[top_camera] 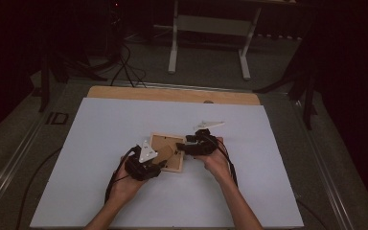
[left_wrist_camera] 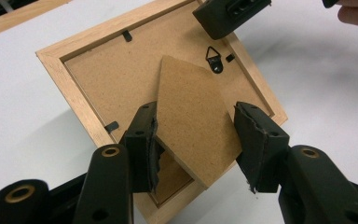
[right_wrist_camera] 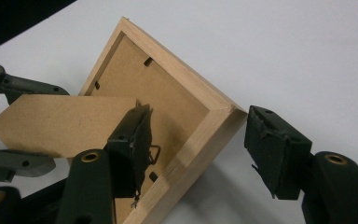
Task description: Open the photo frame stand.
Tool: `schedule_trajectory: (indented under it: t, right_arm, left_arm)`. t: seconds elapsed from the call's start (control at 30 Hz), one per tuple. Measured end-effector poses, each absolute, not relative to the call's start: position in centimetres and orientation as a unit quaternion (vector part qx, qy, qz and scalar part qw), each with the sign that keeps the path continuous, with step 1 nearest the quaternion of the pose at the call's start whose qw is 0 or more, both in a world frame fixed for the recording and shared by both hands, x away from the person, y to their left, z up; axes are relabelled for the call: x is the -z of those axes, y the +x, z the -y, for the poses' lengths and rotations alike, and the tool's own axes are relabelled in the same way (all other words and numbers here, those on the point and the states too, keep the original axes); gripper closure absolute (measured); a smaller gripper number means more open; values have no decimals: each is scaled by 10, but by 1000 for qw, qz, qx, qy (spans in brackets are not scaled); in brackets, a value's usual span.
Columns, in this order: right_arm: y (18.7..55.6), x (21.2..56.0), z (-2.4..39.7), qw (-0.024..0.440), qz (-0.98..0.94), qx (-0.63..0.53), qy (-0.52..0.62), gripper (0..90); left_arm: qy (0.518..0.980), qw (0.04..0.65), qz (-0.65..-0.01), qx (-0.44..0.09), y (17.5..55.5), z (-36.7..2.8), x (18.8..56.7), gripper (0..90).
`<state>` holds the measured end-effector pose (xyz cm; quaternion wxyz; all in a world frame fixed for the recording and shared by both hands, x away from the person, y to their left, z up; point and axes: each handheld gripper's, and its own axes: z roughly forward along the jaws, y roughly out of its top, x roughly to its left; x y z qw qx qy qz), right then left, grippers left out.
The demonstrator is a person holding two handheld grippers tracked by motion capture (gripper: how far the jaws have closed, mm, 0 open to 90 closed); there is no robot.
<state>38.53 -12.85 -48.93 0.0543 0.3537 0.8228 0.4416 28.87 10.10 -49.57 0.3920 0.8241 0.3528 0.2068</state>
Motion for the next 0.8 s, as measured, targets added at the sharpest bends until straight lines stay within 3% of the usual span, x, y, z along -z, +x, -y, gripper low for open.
schedule_trajectory:
  t: [0.43, 0.8]
  right_arm:
    - [389, 495, 128, 19, -818, -449, 358, 412]
    - [384, 491, 128, 38, -819, -453, 349, 472]
  left_arm:
    - [824, 400, -343, -210, 284, -105, 498, 529]
    - [816, 432, -362, -124, 292, -116, 497, 520]
